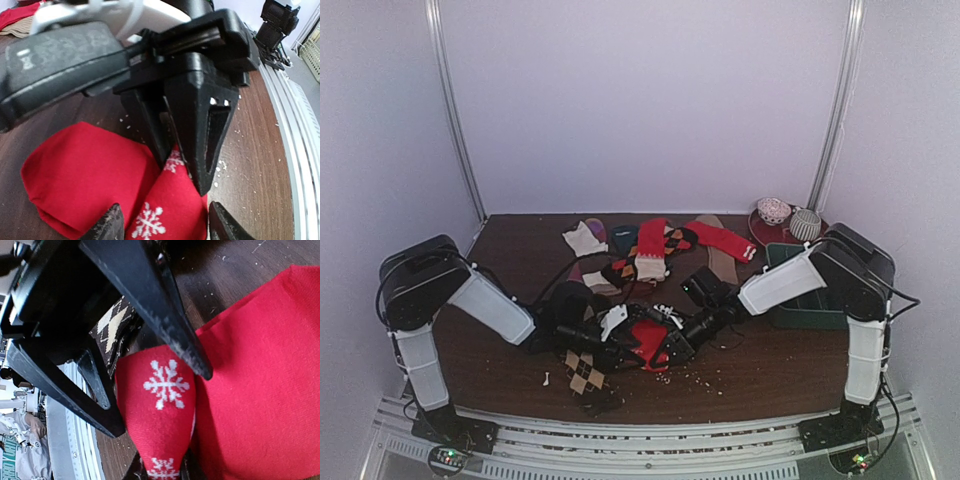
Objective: Roll the socks
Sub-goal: Roll a pair of socks at the center of the board.
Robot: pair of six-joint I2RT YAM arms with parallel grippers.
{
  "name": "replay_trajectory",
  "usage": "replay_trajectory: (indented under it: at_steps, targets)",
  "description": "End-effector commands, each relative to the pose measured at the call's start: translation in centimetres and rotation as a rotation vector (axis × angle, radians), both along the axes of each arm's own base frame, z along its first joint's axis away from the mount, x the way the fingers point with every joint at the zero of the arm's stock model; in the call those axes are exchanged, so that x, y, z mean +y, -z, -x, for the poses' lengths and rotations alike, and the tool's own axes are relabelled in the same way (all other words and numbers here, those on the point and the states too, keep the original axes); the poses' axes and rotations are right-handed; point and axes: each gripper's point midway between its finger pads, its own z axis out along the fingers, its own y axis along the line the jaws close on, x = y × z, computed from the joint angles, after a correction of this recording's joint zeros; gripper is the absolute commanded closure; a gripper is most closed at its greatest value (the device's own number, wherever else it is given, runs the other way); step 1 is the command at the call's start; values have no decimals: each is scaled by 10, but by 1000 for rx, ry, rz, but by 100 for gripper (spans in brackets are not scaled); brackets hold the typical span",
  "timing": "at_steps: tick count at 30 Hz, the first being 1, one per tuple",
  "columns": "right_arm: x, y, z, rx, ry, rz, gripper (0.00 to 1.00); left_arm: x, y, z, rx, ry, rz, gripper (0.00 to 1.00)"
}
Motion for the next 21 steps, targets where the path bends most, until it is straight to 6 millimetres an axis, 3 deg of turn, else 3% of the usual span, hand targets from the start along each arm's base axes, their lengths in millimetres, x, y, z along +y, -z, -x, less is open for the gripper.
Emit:
replay_trajectory:
  at_steps: [1, 5, 12, 13, 17, 21]
  targets:
    - [-70, 83, 35, 173, 60, 403, 86, -3, -2, 10, -5, 59, 32, 43]
    - [-71, 85, 32, 168, 57, 415, 86, -4, 8, 8, 13, 55, 0, 44]
    - [-71, 84, 30, 162, 57, 414, 86, -4, 24, 4, 45, 41, -52, 57]
    - [-71, 84, 30, 160, 56, 413, 86, -4, 26, 4, 49, 37, -59, 61]
    - [-68, 81, 27, 143, 49, 400, 84, -2, 30, 4, 70, 22, -70, 96]
    - [-59, 67, 16, 86, 53, 350, 74, 5, 39, 5, 117, -20, -112, 100]
